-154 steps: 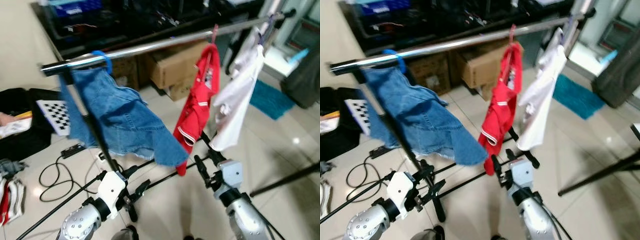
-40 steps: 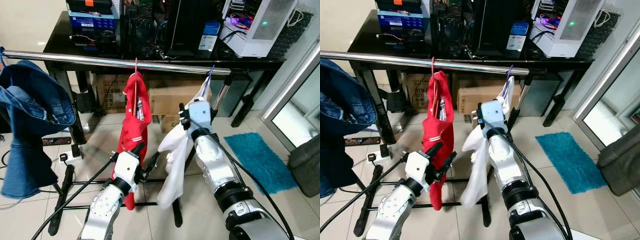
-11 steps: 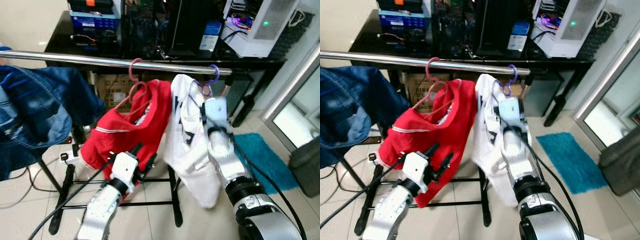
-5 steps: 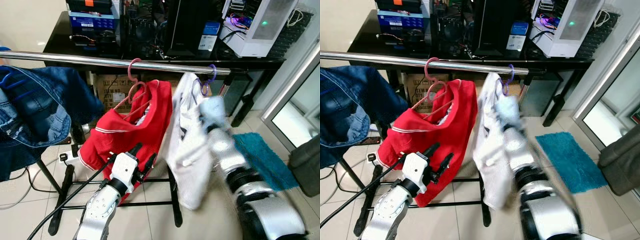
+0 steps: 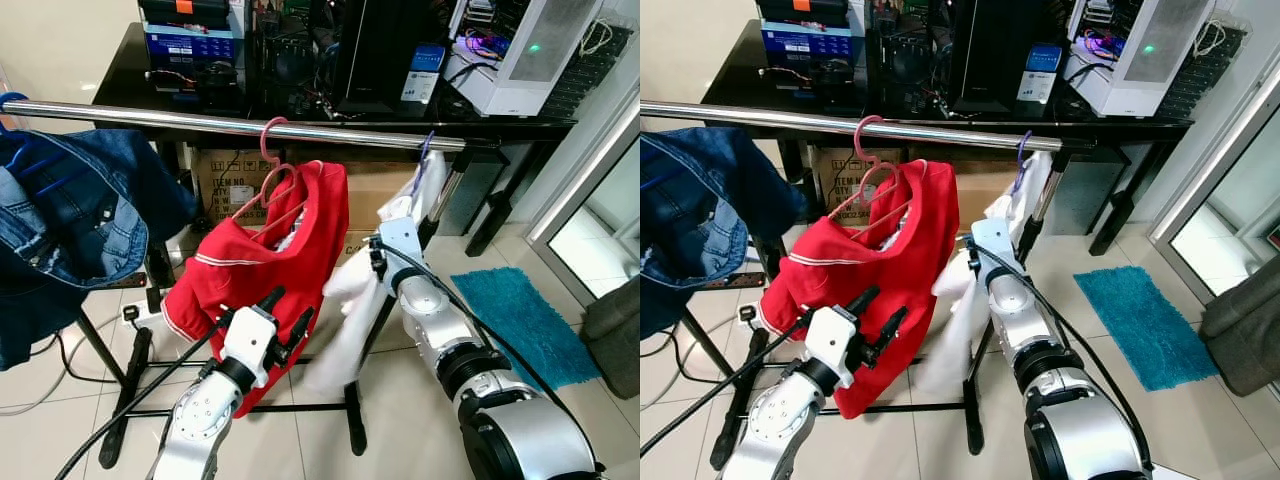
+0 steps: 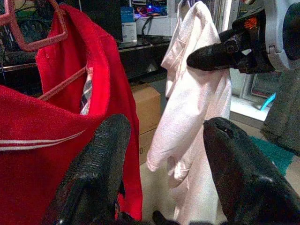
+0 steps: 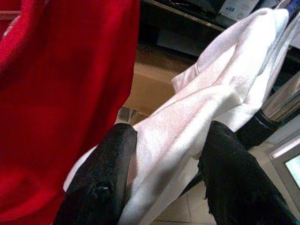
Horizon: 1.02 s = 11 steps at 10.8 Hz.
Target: Hang hanger
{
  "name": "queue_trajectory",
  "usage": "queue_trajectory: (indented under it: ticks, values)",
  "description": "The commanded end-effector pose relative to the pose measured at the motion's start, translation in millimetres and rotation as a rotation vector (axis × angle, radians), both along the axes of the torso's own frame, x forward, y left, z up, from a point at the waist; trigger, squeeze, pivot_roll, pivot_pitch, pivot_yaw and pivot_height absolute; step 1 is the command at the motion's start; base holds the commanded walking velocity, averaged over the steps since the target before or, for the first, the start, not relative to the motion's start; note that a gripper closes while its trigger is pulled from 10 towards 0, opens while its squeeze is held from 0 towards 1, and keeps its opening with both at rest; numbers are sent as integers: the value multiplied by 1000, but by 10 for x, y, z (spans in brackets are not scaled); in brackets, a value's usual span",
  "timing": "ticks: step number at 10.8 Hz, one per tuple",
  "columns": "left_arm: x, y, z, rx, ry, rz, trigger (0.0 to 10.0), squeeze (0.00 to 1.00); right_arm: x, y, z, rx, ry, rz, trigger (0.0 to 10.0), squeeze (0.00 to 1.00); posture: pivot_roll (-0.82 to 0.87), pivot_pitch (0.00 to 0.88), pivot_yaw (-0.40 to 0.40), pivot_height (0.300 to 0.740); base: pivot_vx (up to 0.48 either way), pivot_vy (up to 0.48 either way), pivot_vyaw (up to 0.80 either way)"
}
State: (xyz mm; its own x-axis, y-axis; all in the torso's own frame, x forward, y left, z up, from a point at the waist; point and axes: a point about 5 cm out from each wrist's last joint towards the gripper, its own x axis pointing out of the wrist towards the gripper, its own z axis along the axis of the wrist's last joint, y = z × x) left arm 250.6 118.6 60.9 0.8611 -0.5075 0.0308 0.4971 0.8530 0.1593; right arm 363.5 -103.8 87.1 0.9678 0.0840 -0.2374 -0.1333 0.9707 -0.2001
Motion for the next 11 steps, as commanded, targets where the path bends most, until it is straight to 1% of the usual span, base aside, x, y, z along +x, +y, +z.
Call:
queue_trajectory:
  ticks: [1, 2, 3, 4, 5, 6, 8, 10, 11]
  values:
    - [-4, -62, 28, -1, -14, -25, 10000, 0, -38, -85, -96, 17, 46, -40, 6863, 0, 200, 28, -103, 740, 0, 0, 0]
    - [-2, -63, 32, -1, -15, -24, 10000, 0, -44, -98, -109, 39, 55, -67, 2902, 0, 202, 28, -104, 740, 0, 0, 0]
    - [-1, -60, 29, -1, -15, -22, 10000, 0, -45, -102, -108, 42, 51, -81, 1725, 0, 204, 27, -105, 740, 0, 0, 0]
    - [-7, -61, 26, -2, -14, -20, 10000, 0, -46, -101, -111, 25, 52, -97, 4588, 0, 206, 27, -106, 740, 0, 0, 0]
    - [-7, -63, 26, -2, -14, -18, 10000, 0, -40, -70, -101, 16, 52, -95, 10000, 0, 207, 26, -108, 740, 0, 0, 0]
    - [-4, -65, 27, -2, -14, -17, 10000, 0, -23, -38, -73, -15, 45, -101, 10000, 0, 209, 25, -109, 740, 0, 0, 0]
    - [-1, -70, 29, -3, -16, -15, 10000, 0, 6, -24, -27, -52, 31, -131, 10000, 0, 213, 23, -111, 740, 0, 0, 0]
    - [-2, -73, 30, -2, -16, -12, 10000, 0, 14, 0, -11, -65, 30, -141, 10000, 0, 217, 23, -113, 740, 0, 0, 0]
    - [-5, -69, 30, -3, -17, -9, 10000, 0, 35, -58, 66, 31, -27, -238, 10000, 0, 219, 23, -115, 740, 0, 0, 0]
